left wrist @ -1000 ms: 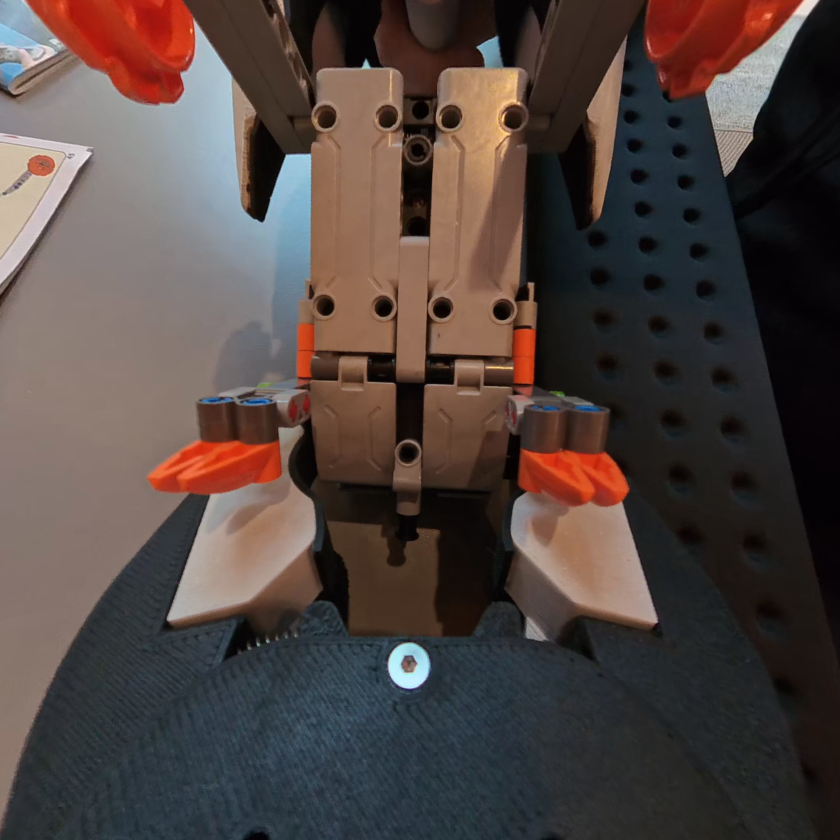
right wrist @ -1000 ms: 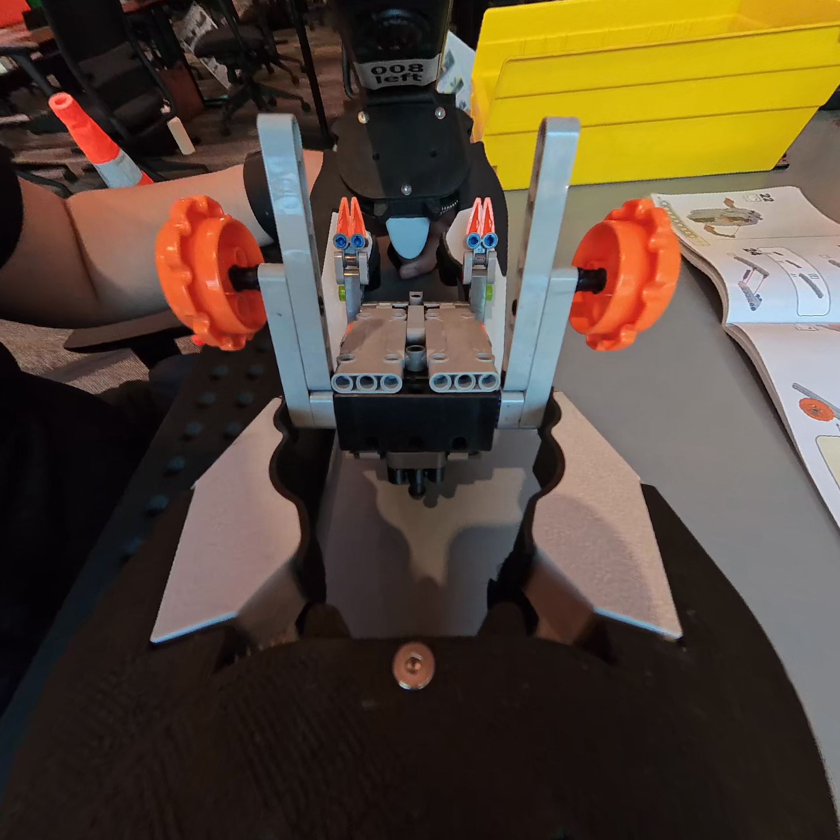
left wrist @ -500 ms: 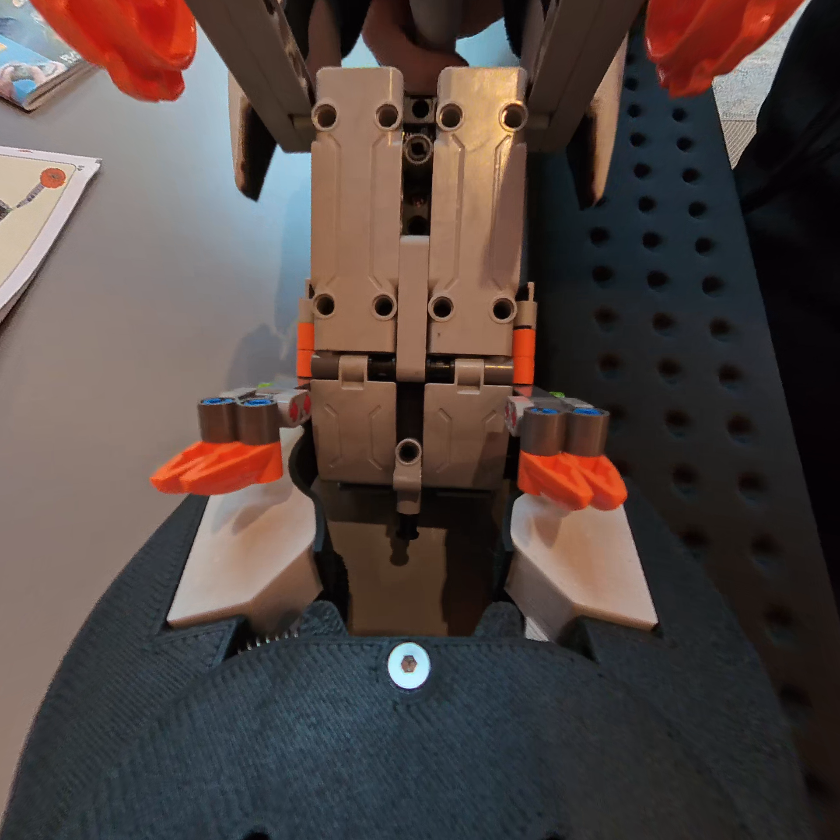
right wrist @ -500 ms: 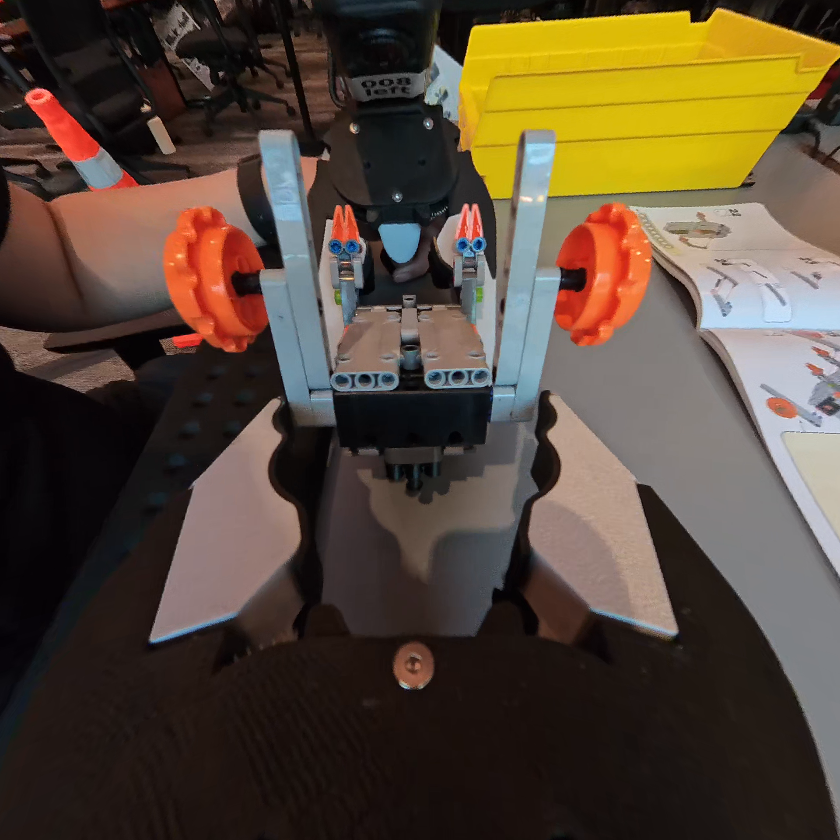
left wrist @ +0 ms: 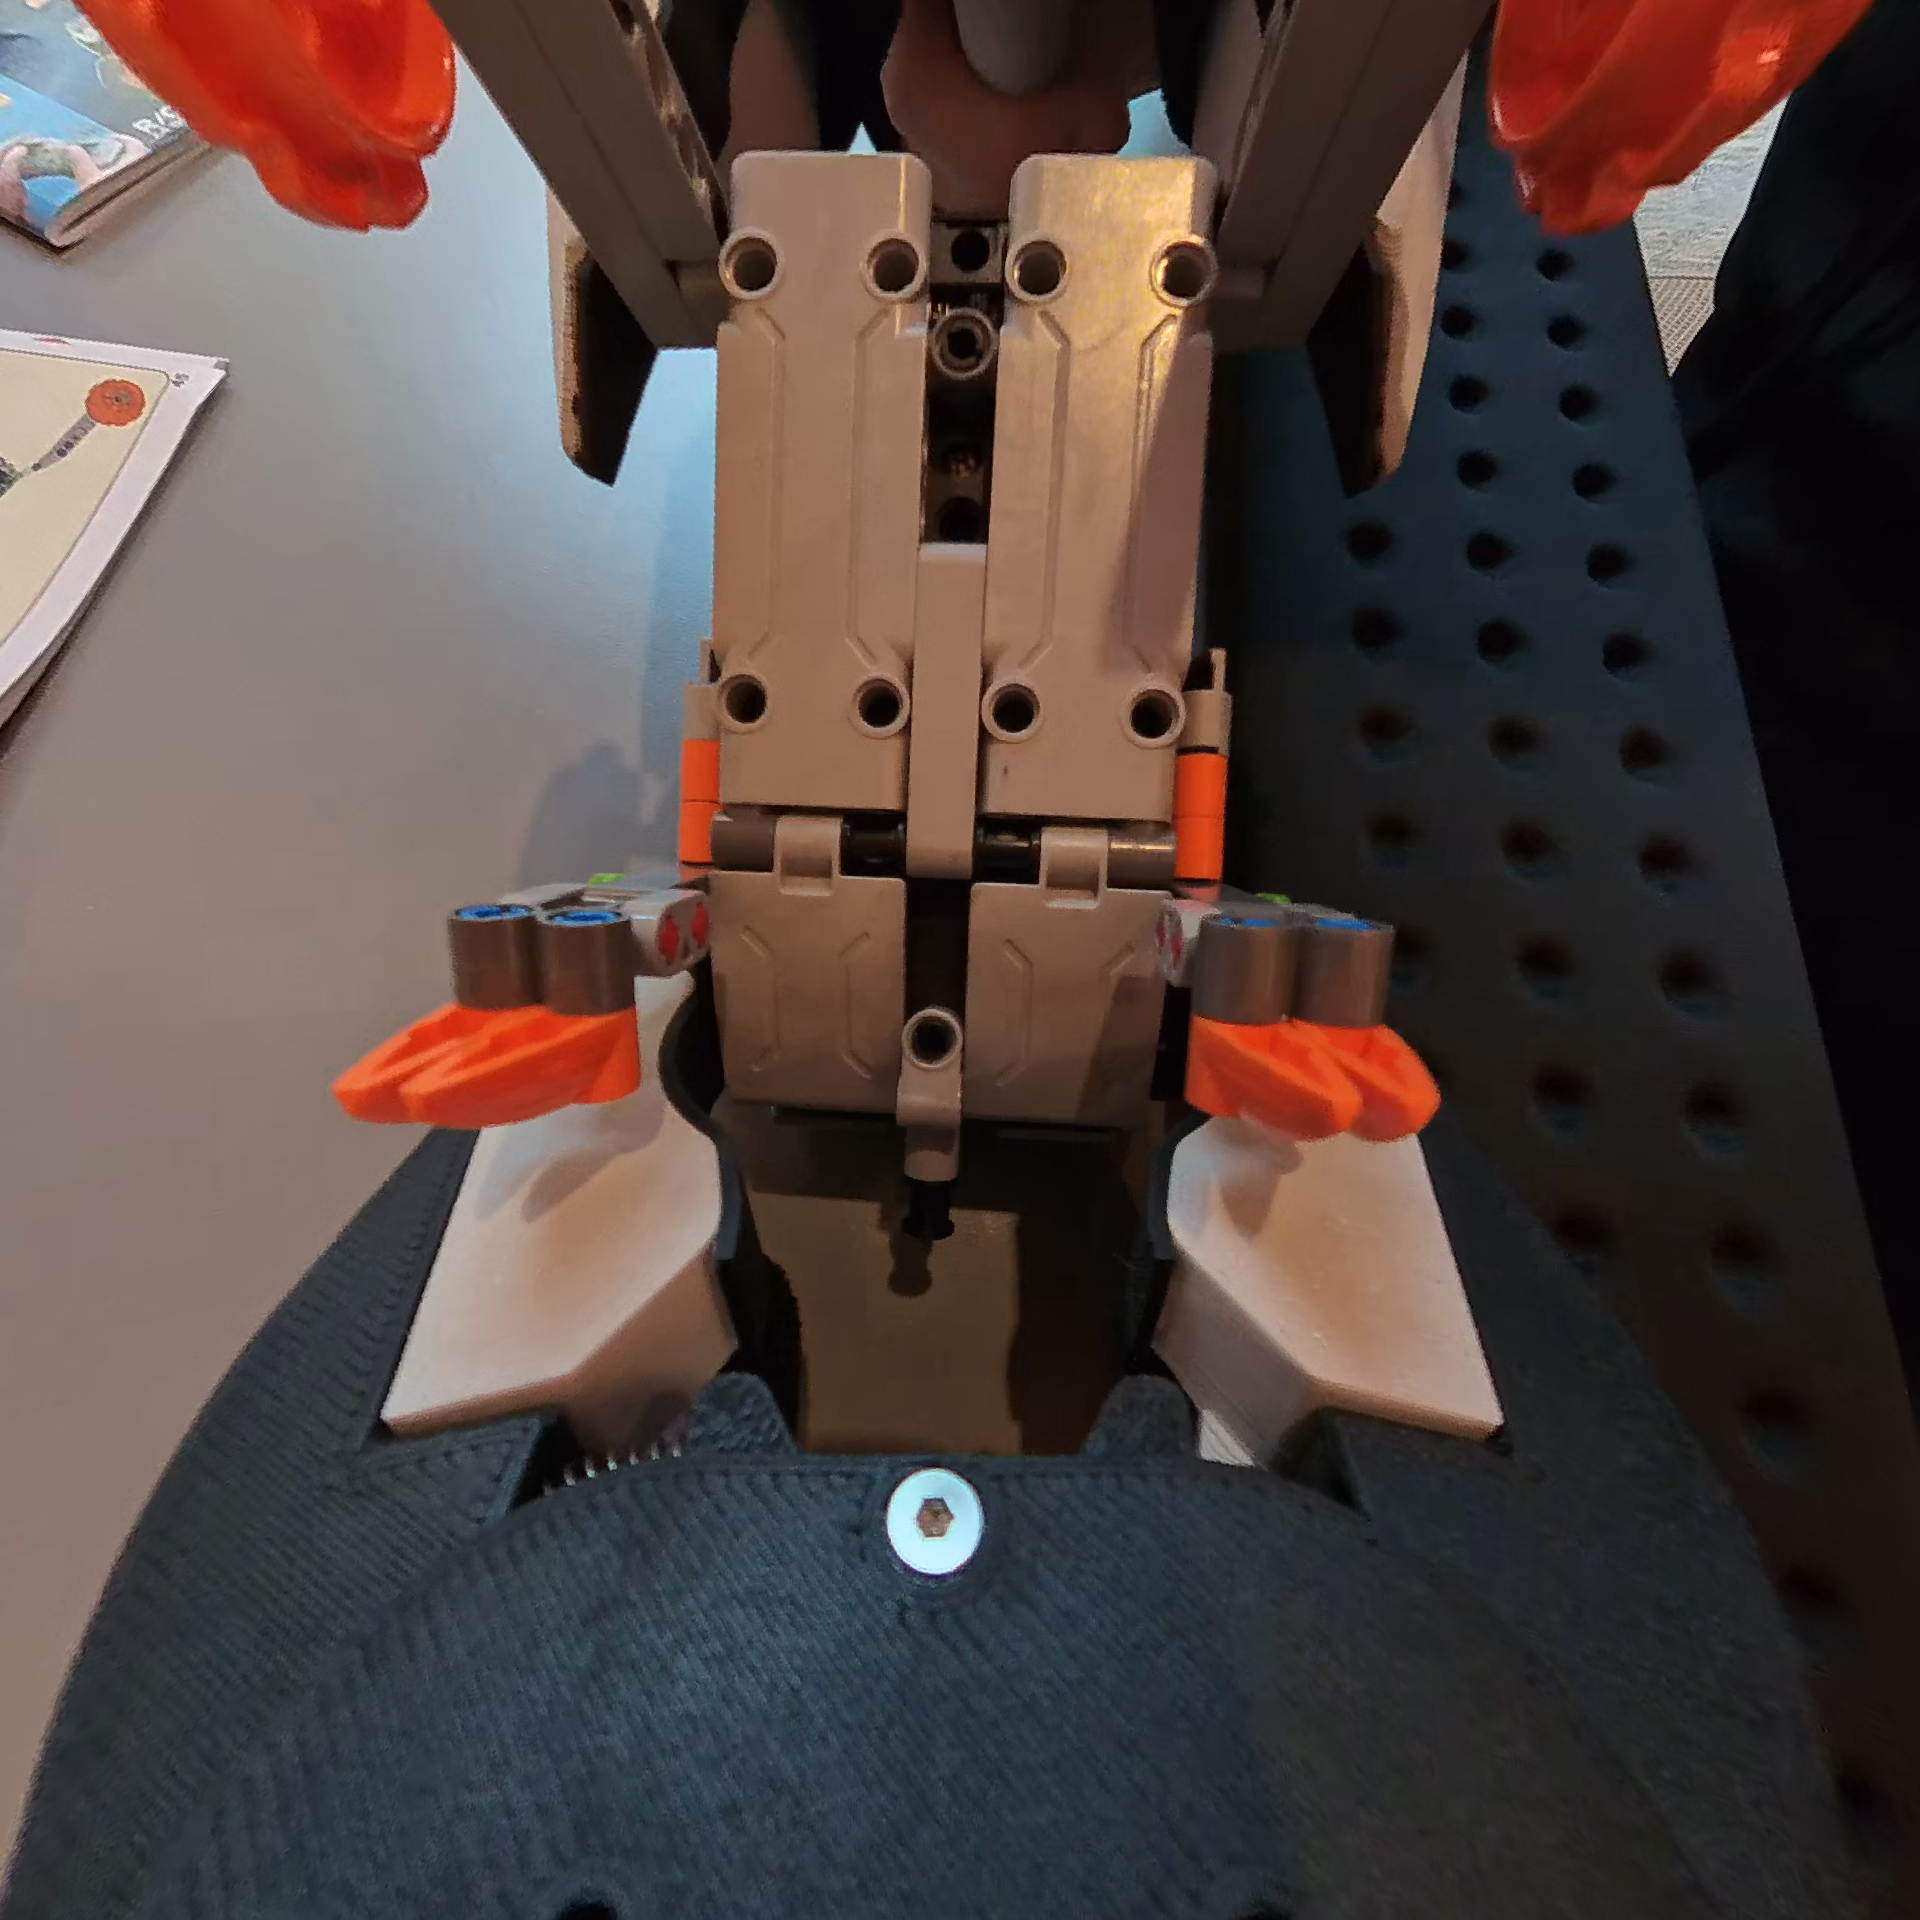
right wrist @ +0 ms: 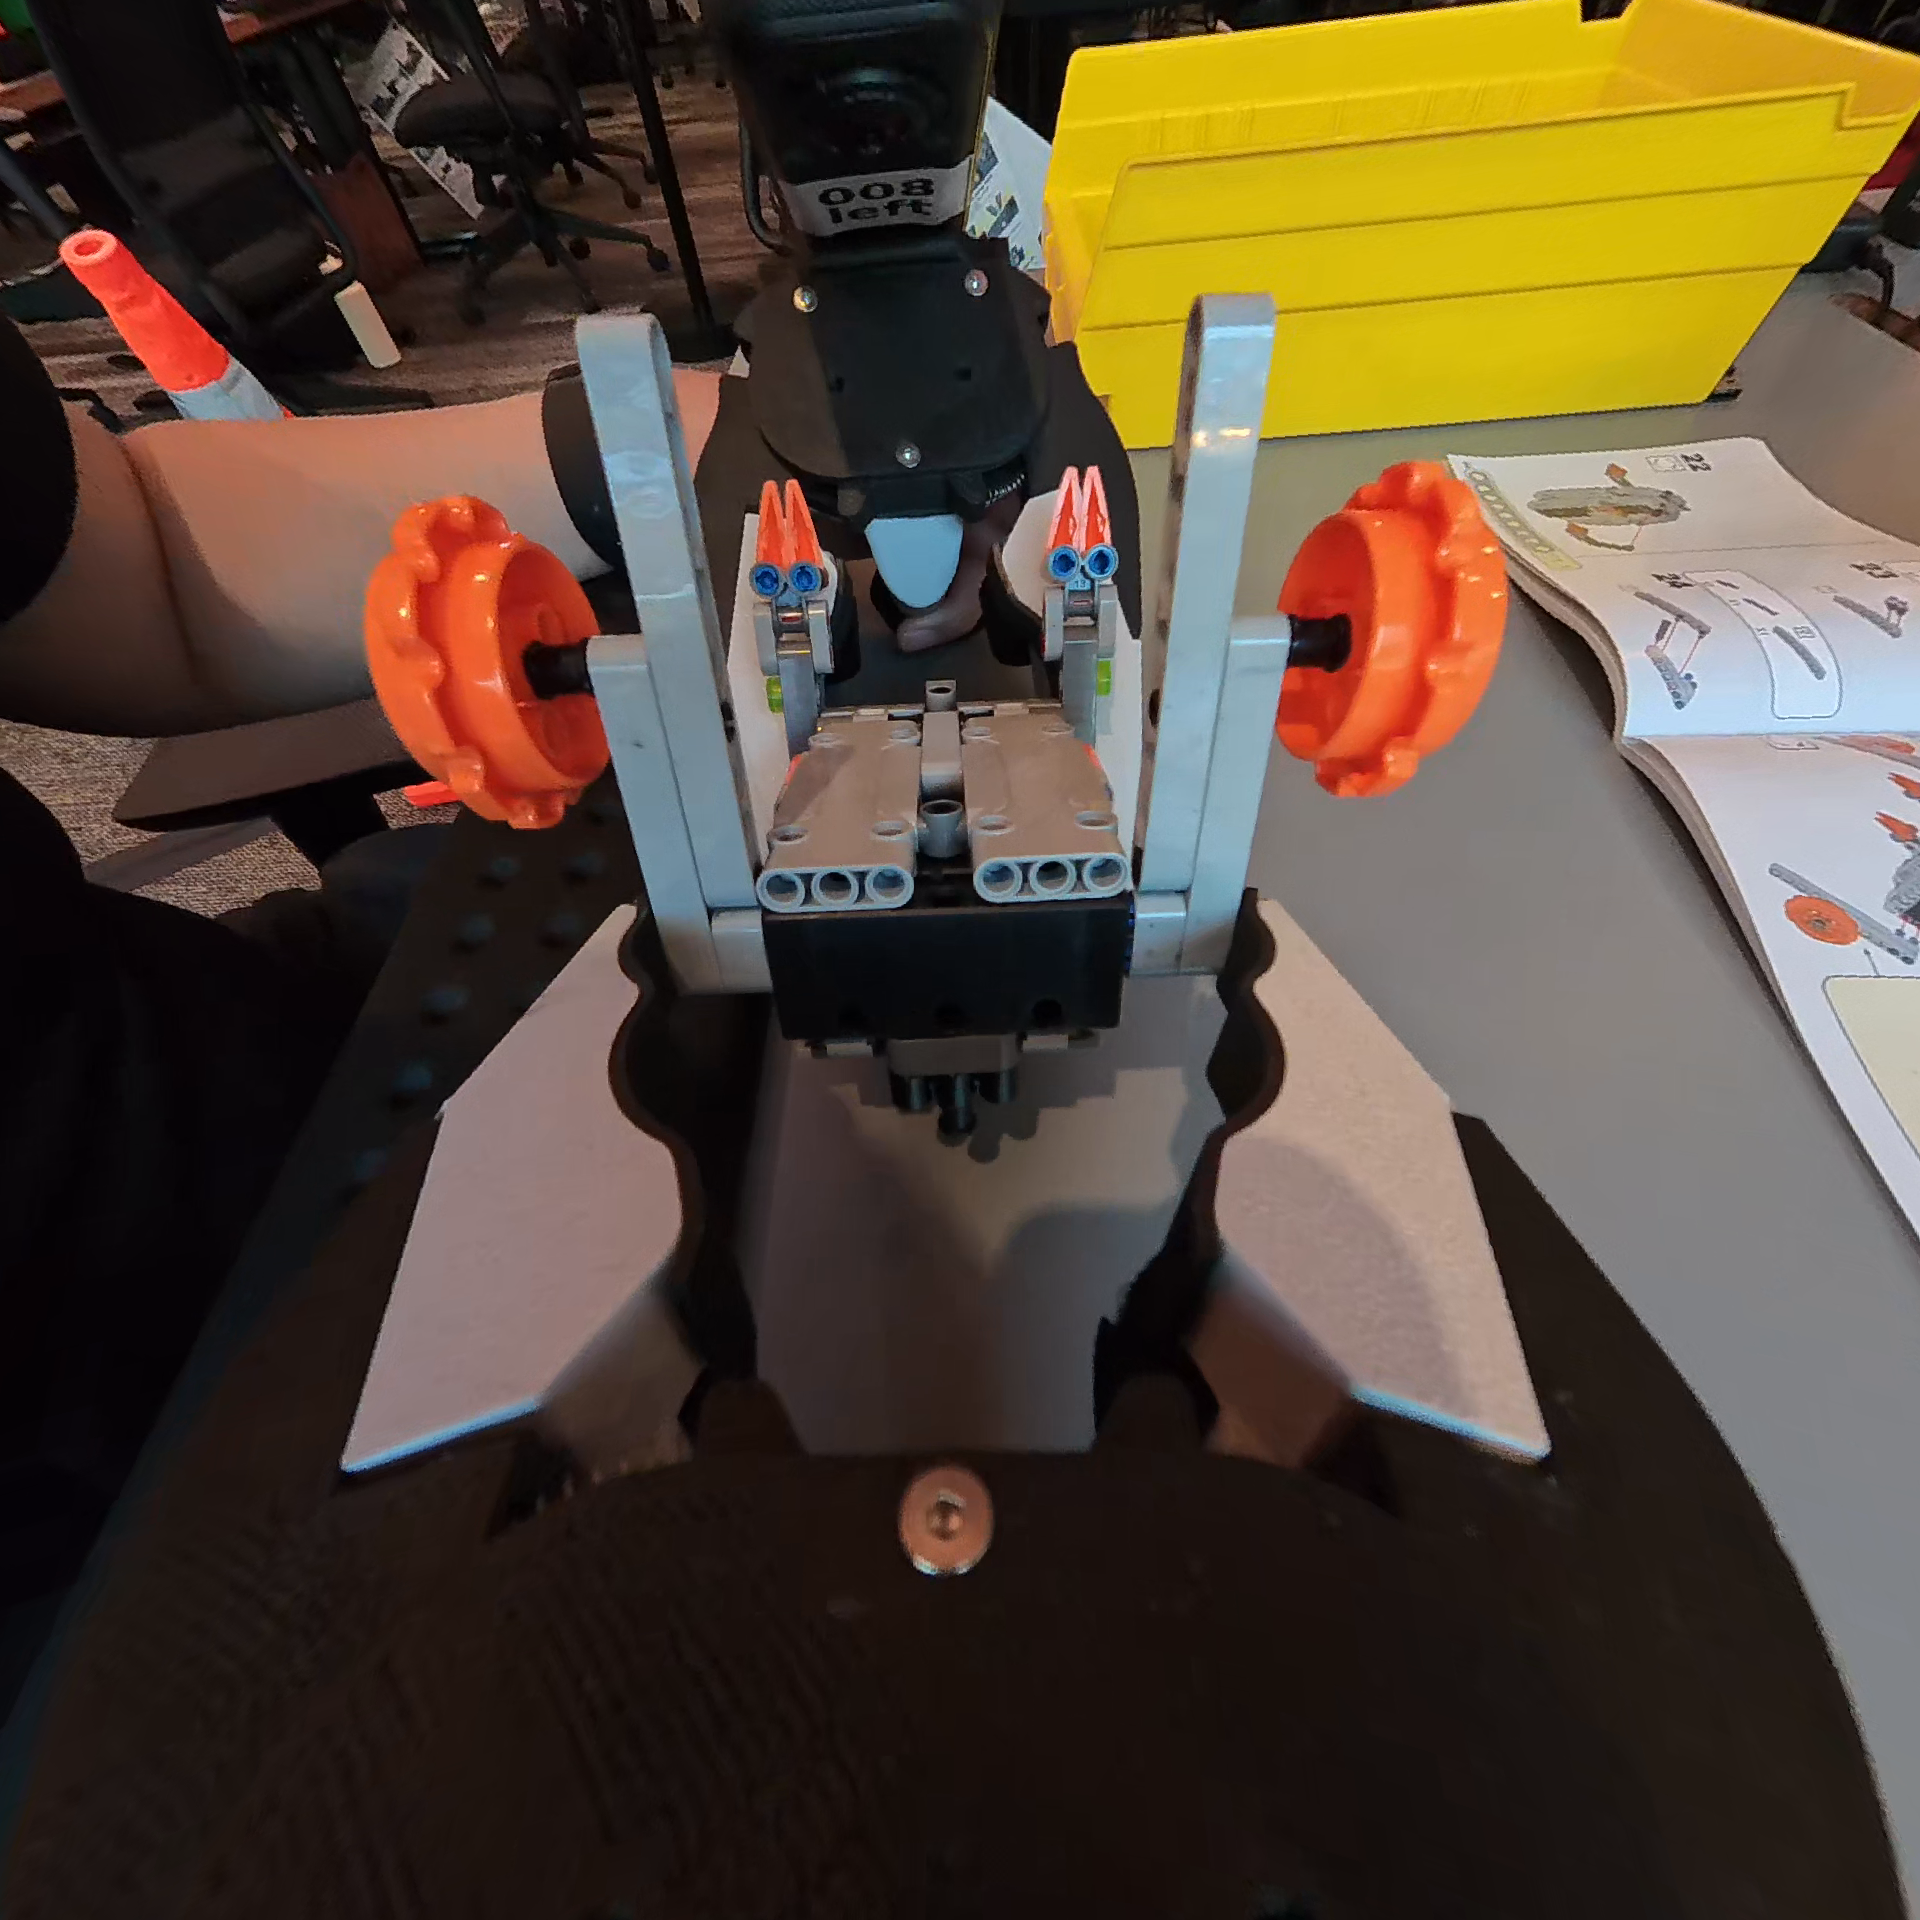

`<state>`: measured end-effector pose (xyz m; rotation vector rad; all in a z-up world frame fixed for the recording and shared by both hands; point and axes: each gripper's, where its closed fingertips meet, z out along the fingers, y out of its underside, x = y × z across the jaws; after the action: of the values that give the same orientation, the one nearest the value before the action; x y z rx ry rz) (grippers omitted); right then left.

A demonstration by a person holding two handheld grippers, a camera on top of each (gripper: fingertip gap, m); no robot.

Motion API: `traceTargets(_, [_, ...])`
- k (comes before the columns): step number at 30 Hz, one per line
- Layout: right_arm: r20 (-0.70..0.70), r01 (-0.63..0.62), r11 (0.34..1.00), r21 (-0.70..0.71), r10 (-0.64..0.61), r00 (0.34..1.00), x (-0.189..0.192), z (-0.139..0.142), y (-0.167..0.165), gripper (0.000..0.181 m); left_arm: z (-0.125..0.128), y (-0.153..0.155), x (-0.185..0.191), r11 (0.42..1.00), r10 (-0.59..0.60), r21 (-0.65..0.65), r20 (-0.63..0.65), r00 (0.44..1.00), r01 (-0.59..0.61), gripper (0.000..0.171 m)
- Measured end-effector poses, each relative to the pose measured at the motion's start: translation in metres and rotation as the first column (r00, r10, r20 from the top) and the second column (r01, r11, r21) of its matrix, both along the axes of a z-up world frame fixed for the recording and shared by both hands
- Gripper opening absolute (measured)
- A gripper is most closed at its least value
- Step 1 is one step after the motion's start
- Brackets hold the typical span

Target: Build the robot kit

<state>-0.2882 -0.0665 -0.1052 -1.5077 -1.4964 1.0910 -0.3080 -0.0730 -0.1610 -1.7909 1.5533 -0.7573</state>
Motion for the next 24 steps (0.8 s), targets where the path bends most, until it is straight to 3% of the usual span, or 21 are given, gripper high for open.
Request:
traceTargets(11, [0.022,0.009,0.999,0.041,-0.01,1.0,-0.002,-0.001,-0.002,0.106,-0.001,0.001,-0.001,0.999,0.006,0.034,-0.005,1.0,-0.006,0.088])
traceTargets(18, [-0.078,0.0,0.998,-0.062,-0.005,0.997,0.0,0.003,0.008,0.105,0.002,0.008,0.001,1.0,0.031,0.006,0.014,0.999,-0.031,0.087])
traceTargets(20, [-0.054,-0.009,0.999,-0.047,0.006,0.999,0.001,0.002,0.007,0.105,0.005,0.01,0.0,0.999,0.048,-0.01,0.037,0.998,-0.048,0.102])
traceTargets(24, [-0.047,0.016,0.99,0.138,-0.01,0.999,0.002,0.007,0.008,0.105,0.012,0.019,-0.016,0.989,0.145,-0.031,0.082,0.986,-0.143,0.121])
